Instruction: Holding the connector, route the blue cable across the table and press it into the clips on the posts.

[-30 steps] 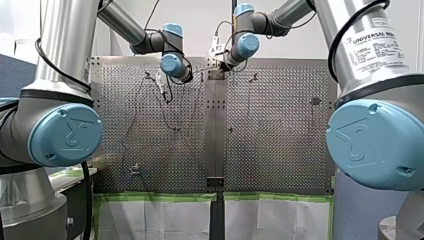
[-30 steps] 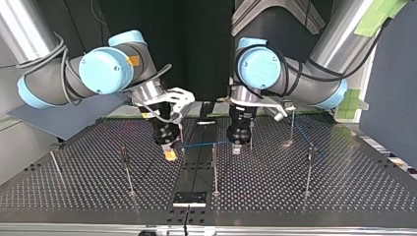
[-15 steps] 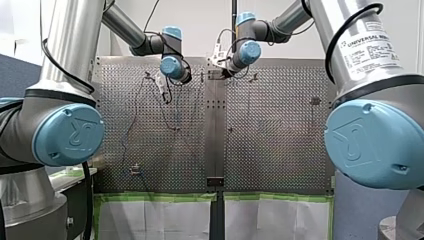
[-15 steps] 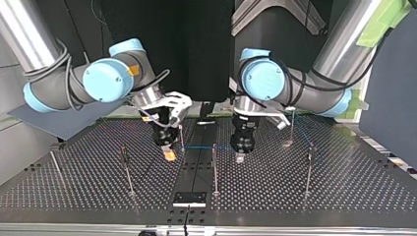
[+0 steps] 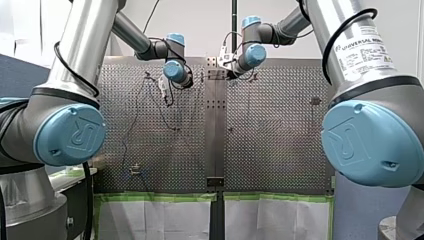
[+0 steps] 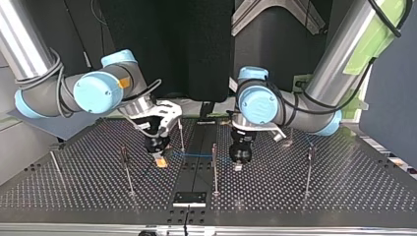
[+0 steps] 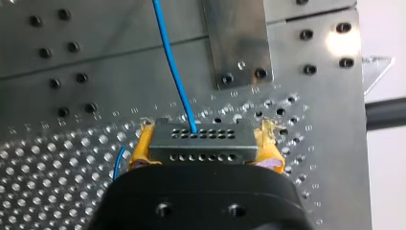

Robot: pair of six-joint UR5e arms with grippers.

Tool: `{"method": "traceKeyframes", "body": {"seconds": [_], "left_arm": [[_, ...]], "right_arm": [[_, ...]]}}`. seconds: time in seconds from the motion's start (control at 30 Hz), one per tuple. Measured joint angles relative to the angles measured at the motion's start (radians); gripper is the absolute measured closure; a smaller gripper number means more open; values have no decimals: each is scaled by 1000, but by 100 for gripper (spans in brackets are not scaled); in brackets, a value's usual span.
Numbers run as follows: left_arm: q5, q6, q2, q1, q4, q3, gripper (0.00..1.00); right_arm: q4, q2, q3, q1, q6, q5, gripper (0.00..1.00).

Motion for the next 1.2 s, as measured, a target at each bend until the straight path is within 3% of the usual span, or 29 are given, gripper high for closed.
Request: {"method": "traceKeyframes", "body": {"seconds": [0.3, 0.37, 0.4, 0.47, 0.5, 0.57, 0.6, 0.63, 0.67, 0.87, 1.2], "left_arm": [[9, 0, -27, 21, -12, 54, 100], [9, 0, -27, 25, -16, 57, 76], [9, 0, -27, 25, -18, 57, 76], [8, 1, -27, 25, -27, 58, 49], [8, 1, -27, 25, -31, 58, 49], [1, 2, -27, 22, -45, 58, 20], [-4, 2, -27, 21, -53, 58, 20], [-10, 5, -26, 19, -63, 58, 4], [-15, 7, -25, 17, -70, 58, 0], [-34, 38, -5, 5, -124, 51, 0], [-20, 36, 74, -38, -201, -15, 0]], "right_arm": [[-2, 9, -6, -35, 3, -19, 100], [-2, 9, -6, -39, 3, -22, 100], [-2, 9, -6, -40, 3, -23, 100], [-2, 9, -6, -42, 2, -24, 100], [-2, 10, -6, -42, 1, -25, 100], [-2, 10, -6, -43, 0, -25, 100], [-2, 10, -6, -43, 0, -26, 100], [-2, 10, -6, -43, -1, -26, 100], [-2, 10, -6, -44, -1, -26, 100], [-1, 10, -6, -47, -3, -26, 100], [1, 10, -6, -54, -7, -22, 100]]}}
